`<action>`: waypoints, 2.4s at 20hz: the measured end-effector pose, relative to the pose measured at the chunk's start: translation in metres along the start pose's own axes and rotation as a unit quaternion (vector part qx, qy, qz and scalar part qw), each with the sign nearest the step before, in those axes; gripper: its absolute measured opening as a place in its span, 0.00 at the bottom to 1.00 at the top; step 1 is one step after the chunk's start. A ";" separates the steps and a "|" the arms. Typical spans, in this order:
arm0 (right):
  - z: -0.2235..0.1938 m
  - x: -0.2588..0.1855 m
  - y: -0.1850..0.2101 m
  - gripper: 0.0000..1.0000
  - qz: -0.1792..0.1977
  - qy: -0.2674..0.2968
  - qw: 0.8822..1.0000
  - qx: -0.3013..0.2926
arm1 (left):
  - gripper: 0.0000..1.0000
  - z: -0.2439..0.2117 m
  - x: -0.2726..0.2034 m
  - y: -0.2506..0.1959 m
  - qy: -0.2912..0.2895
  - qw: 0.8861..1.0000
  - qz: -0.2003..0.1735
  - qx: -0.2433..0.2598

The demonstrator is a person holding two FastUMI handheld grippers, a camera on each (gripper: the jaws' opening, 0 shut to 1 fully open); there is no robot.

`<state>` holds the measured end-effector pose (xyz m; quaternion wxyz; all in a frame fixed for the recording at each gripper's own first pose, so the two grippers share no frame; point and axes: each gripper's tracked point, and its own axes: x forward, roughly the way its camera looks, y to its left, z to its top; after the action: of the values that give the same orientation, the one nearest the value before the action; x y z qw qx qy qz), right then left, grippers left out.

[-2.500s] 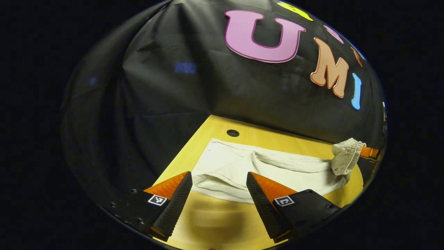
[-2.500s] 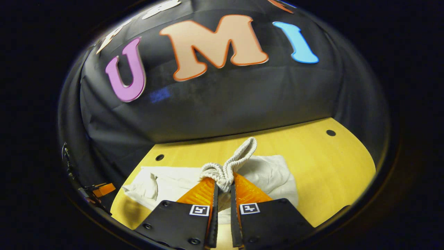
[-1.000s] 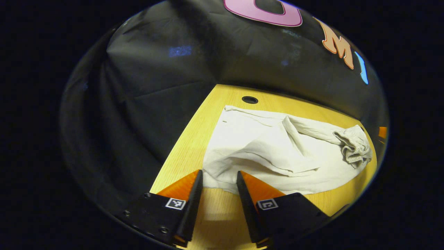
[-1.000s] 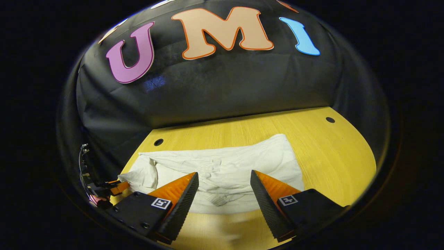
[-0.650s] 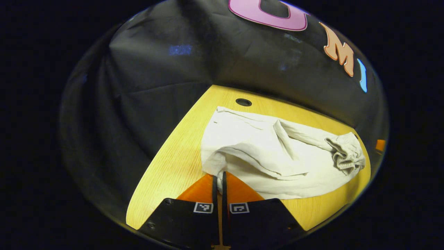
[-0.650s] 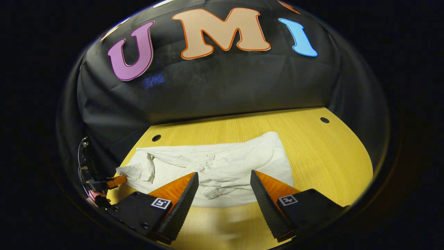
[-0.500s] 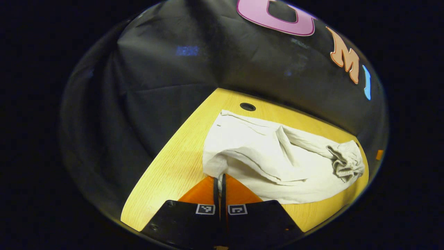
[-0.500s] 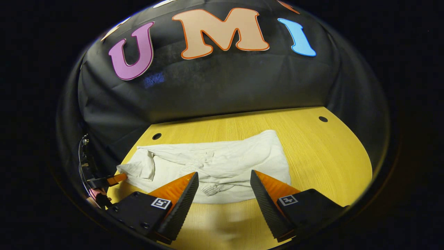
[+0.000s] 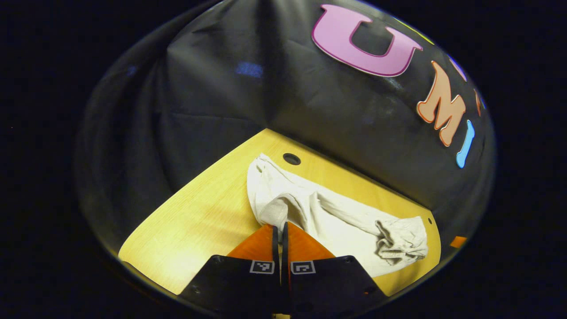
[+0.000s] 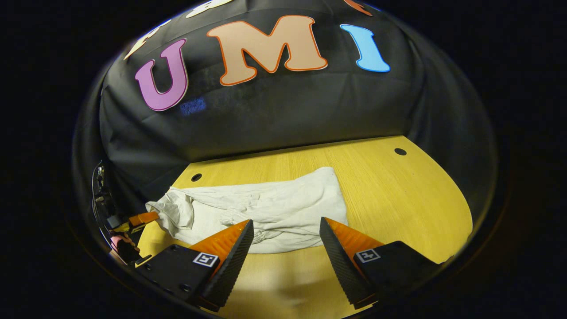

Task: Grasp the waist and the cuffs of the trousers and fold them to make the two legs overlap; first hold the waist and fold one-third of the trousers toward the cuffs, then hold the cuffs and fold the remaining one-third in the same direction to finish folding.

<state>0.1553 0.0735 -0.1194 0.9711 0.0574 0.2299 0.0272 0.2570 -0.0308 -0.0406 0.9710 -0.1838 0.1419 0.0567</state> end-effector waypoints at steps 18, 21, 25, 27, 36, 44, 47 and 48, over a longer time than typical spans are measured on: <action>-0.010 -0.014 -0.103 0.97 0.053 0.022 0.998 -0.007 | 0.00 0.017 -0.042 -0.297 -0.055 0.982 -0.148 0.101; -0.007 -0.015 -0.115 0.97 0.056 0.018 0.998 -0.003 | 0.00 -0.006 -0.046 -0.352 -0.040 0.973 -0.181 0.135; -0.007 -0.019 -0.139 0.96 0.041 0.012 0.999 0.002 | 0.00 -0.058 -0.047 -0.404 0.001 0.957 -0.220 0.190; -0.009 -0.025 -0.152 0.96 0.029 0.012 0.999 0.009 | 0.00 -0.085 -0.036 -0.415 0.019 0.948 -0.223 0.226; -0.013 -0.046 -0.172 0.97 -0.013 -0.003 0.999 0.045 | 0.92 -0.115 -0.044 -0.418 0.026 0.927 -0.249 0.280; 0.017 -0.061 -0.136 0.96 -0.011 -0.042 0.998 0.034 | 0.93 -0.063 -0.061 -0.339 0.009 0.946 -0.198 0.257; 0.033 -0.070 -0.123 0.96 -0.015 -0.061 0.998 0.021 | 0.94 -0.046 -0.072 -0.305 0.001 0.954 -0.177 0.244; 0.037 -0.074 -0.119 0.96 -0.016 -0.066 0.998 0.015 | 0.94 -0.040 -0.076 -0.292 0.000 0.956 -0.169 0.240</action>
<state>0.1090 -0.0544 -0.0681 0.9835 0.0701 0.1666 0.0043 0.2214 -0.3209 0.0459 0.9819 0.0331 0.1182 -0.1441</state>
